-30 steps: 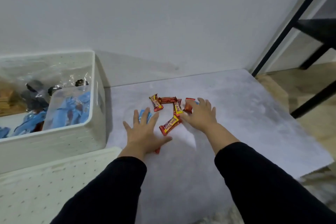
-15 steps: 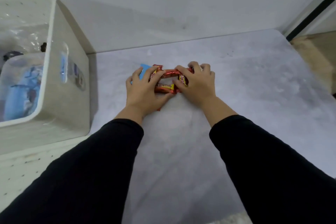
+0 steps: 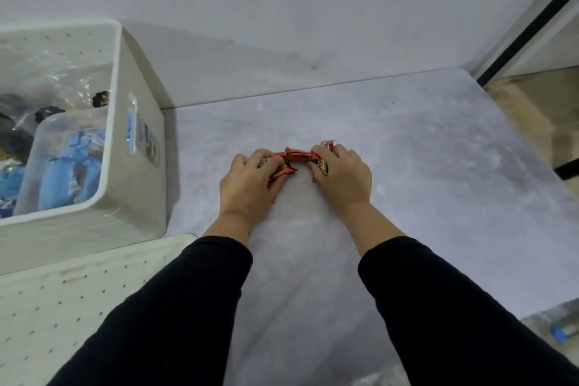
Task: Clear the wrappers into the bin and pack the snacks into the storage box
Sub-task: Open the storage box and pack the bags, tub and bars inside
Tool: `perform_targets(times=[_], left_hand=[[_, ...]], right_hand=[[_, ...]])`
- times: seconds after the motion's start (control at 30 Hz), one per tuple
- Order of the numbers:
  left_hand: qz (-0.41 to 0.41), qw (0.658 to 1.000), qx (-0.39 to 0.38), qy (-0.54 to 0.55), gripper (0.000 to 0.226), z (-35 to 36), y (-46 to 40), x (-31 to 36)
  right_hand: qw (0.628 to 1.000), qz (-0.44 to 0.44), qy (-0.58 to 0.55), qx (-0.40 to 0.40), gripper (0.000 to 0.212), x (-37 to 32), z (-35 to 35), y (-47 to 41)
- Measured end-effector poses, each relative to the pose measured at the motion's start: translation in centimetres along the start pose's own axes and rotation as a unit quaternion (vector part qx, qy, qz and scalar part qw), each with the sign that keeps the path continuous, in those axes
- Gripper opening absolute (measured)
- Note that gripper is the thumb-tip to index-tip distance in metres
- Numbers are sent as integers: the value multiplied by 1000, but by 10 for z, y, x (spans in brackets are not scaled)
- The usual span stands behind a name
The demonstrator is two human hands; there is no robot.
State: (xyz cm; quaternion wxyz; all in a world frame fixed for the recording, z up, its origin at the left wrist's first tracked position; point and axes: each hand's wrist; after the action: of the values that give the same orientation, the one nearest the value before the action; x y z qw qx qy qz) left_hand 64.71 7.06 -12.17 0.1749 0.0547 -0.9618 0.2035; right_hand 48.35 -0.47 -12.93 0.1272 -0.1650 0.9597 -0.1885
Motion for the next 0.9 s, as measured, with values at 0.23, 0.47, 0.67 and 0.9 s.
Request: perform_targets(times=[0.23,0.47,0.67,0.9], left_hand=[[-31,998,-19,59,12,-20,17,3],[-21,995,8,92,21,-73,-2,6],[22,991,106,82,20,-162,-44,-1],[-30,987,157,-15,22,-284,-43,-79]], right_hand=[[988,70,-72,-120,21,-16,-26,21],[986,77,-106,-100,23,-48,-68,3],[989,31,-138,-32,26,-105,-127,-50],[982,-64,-177,-22,28,-228,-161,-90]])
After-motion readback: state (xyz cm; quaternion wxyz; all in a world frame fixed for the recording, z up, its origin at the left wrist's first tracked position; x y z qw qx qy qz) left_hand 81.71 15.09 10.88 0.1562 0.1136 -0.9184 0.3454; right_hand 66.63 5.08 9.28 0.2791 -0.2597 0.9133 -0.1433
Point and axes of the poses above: each hand's wrist, its own y-axis away from the middle knuckle, its own z-axis out of the palm, x = y × z, and after that the axes turned 3 degrees about y, right-handed
